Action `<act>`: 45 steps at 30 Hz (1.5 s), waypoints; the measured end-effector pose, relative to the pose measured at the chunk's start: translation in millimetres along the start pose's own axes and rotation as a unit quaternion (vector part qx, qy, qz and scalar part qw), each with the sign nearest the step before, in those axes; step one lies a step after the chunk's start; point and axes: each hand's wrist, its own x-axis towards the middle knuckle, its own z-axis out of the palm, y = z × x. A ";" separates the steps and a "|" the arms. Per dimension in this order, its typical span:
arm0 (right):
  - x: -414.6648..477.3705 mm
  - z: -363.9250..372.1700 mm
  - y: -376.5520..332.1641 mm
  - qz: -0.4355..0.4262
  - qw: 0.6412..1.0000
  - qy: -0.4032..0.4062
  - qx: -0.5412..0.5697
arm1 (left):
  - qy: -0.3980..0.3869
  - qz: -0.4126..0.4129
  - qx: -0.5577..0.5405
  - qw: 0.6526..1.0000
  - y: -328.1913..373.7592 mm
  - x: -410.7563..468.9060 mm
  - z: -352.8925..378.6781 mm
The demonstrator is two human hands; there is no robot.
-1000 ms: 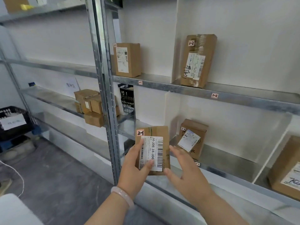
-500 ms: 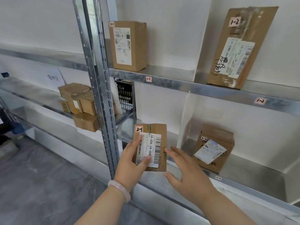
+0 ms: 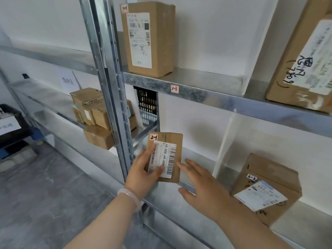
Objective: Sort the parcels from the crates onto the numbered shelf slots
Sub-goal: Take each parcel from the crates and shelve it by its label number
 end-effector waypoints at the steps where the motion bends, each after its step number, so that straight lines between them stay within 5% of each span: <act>1: 6.6 2.6 2.1 0.008 1.000 0.001 0.000 | 0.001 -0.004 -0.004 1.000 -5.0 7.6 -1.4; 24: 106.4 112.9 -16.8 0.270 0.959 0.051 0.071 | -0.233 -0.005 0.015 0.972 -141.8 176.1 -20.6; 32: 119.7 117.8 -35.7 0.299 0.950 0.048 0.069 | -0.220 -0.032 -0.051 0.974 -151.5 162.8 -34.5; 45: 127.5 120.4 -45.2 0.322 0.944 0.028 0.071 | -0.158 -0.053 0.018 0.986 -176.0 167.8 -31.6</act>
